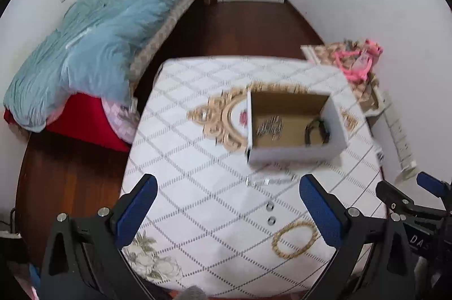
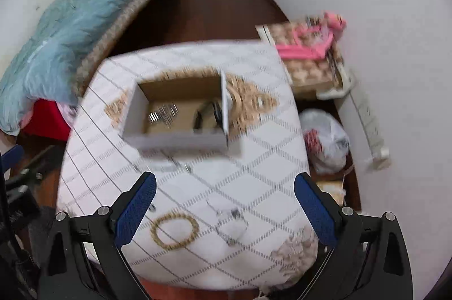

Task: Organize jewelry
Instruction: 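Lift both grippers out of the box back toward the jewelry, then grasp the silver pendant chain with the right gripper while the left grasps the wooden bead bracelet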

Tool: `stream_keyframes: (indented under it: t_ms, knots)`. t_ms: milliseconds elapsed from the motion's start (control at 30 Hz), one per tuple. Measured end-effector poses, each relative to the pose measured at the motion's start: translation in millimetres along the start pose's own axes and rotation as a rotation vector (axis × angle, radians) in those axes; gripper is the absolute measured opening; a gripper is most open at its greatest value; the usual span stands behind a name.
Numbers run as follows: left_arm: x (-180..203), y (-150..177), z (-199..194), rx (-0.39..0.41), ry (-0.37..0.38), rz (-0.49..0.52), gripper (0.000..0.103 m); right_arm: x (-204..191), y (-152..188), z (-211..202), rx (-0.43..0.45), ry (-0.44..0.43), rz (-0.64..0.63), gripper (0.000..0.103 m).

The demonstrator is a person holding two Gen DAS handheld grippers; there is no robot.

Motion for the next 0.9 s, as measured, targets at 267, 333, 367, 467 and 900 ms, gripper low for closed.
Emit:
stream_keyframes:
  t_ms: [267, 333, 367, 467, 900]
  knots:
    - [9.2, 45.1, 68.9, -0.155, -0.053, 0.013, 0.103, 42.7, 62.0, 97.5, -0.232, -0.043, 0.133, 0.090]
    - [11.7, 52.9, 79.7, -0.179, -0.059, 0.019, 0.103, 44.9, 74.2, 110.8, -0.253, -0.063, 0.148, 0.081]
    - [13.3, 56.8, 84.1, -0.190, -0.057, 0.024, 0.103, 44.4, 79.4, 116.1, -0.259, -0.075, 0.151, 0.074]
    - [17.0, 66.3, 93.3, -0.219, -0.063, 0.034, 0.103, 39.3, 91.5, 122.3, -0.240, -0.078, 0.136, 0.063]
    - [36.5, 83.1, 111.5, -0.265, 0.094, 0.067, 0.099, 26.7, 103.4, 102.8, -0.113, -0.073, 0.097, 0.012]
Point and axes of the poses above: each gripper's, at about its wrist camera, not at the fingertips, and z roughly the way its jaws point, x to its right, y to its underside, the point moved 2 cm from there along z, roughly the way its jaws point, and after that the axes turned 9 degrees about -x, right-handed, at the moved point
